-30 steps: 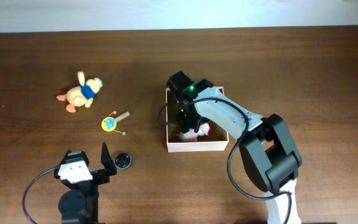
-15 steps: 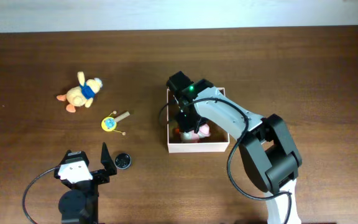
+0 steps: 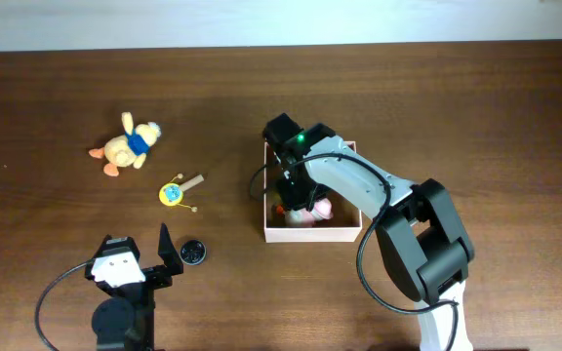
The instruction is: Pack container
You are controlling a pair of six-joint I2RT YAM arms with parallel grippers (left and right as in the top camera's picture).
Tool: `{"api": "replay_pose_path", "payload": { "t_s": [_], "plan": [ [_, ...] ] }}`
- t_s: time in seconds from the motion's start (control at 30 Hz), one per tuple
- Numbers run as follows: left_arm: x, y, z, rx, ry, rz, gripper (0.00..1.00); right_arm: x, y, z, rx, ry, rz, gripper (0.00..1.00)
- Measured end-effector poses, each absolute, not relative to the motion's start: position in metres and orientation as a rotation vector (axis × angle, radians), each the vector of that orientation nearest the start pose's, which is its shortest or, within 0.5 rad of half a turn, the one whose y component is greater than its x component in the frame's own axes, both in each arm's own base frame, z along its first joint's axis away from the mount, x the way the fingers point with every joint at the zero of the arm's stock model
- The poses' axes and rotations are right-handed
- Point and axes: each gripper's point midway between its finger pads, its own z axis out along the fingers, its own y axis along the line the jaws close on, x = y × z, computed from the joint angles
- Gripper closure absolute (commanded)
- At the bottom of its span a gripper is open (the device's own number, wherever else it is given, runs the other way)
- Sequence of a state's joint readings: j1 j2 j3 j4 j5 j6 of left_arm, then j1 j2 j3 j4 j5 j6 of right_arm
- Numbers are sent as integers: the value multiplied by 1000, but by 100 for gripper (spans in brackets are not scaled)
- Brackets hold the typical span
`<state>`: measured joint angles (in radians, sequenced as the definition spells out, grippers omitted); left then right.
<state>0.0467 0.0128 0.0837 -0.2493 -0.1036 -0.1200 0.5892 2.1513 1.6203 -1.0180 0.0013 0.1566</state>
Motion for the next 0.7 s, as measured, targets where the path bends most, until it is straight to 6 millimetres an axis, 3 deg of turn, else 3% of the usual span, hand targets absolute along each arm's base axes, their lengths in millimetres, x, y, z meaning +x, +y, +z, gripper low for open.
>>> {"api": "replay_pose_path", "payload": {
  "t_s": [0.1,0.2,0.5,0.7],
  "plan": [
    [236,29,151,-221,1734,37,1,342,229,16,-666,3051,16,53],
    [236,29,151,-221,1734,37,1,342,229,16,-669,3050,18,44],
    [236,29,151,-221,1734,37,1,357,238,19,-656,2986,47,42],
    [236,29,151,-221,1734,37,1,381,245,41,-619,2917,86,39]
  ]
}}
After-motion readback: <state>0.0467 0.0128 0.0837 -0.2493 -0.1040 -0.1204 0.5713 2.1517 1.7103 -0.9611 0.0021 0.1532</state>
